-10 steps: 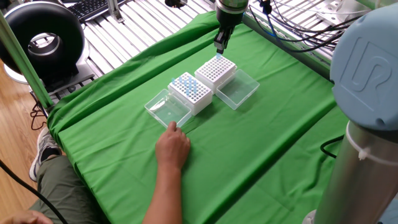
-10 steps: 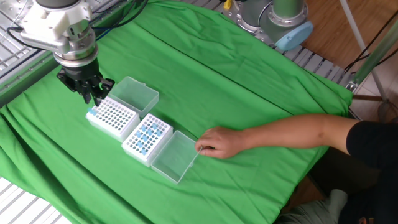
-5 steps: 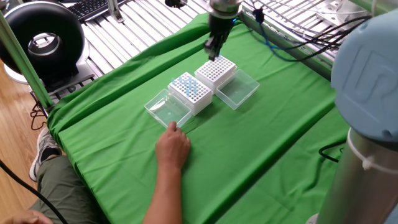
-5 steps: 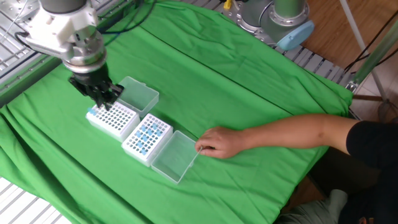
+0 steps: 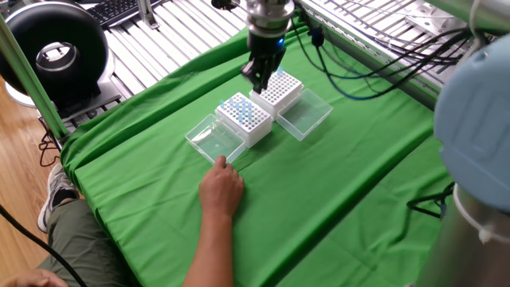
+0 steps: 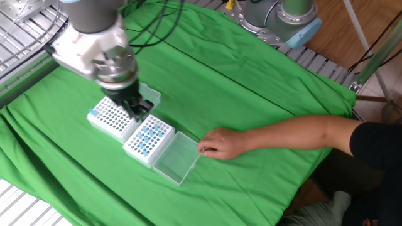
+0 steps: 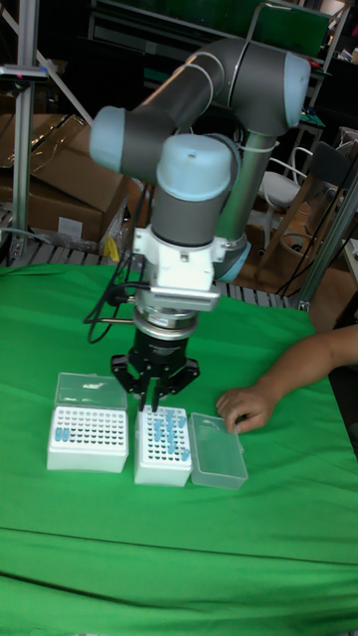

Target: Insert a medium pipette tip into the holder for medium pipette tips

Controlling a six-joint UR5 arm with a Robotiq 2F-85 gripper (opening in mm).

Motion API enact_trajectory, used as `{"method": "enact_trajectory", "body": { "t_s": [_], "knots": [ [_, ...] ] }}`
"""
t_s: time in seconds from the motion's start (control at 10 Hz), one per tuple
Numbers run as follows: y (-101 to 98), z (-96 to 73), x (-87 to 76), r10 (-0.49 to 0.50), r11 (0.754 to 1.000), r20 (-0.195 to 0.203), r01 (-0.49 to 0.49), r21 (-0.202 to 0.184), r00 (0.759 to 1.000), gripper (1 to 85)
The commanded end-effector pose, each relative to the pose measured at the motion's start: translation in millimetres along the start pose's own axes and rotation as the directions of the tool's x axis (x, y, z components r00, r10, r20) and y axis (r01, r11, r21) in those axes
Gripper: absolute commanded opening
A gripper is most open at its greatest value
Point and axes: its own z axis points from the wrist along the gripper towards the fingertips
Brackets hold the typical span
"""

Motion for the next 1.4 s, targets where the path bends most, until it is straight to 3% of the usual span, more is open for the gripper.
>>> {"method": "enact_trajectory", "body": {
  "t_s": [0.0,0.7,1.3],
  "knots": [
    [30.5,5.5,18.3,0.088,0.996,-0.025,-0.088,-0.006,0.996,23.0],
    [42.0,19.1,26.7,0.091,0.996,-0.012,-0.091,0.002,0.996,25.3],
    [38.3,31.3,22.8,0.08,0.997,0.015,-0.08,0.005,0.997,25.7]
  ]
}}
